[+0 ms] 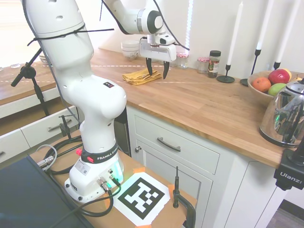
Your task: Wipe the counter
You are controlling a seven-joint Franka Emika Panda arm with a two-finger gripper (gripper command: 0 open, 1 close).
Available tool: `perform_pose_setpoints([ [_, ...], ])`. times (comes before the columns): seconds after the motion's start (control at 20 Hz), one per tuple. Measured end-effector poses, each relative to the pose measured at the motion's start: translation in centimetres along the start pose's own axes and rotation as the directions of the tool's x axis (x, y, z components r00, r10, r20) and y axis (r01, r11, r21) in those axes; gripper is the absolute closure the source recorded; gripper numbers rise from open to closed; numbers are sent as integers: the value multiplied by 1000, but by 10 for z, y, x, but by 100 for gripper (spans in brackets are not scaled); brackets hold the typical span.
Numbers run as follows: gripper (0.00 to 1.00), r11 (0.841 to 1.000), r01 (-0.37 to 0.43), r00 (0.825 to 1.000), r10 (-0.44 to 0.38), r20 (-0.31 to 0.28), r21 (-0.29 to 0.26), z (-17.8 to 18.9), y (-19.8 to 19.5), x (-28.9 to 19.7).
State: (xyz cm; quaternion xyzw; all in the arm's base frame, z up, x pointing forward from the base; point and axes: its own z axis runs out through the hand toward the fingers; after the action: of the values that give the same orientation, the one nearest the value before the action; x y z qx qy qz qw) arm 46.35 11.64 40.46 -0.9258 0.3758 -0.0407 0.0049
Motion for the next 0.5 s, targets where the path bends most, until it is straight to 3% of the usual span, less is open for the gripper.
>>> perform_pose_setpoints([
  [0.5, 0, 998, 52, 998, -53, -32, -46, -22, -89, -22],
])
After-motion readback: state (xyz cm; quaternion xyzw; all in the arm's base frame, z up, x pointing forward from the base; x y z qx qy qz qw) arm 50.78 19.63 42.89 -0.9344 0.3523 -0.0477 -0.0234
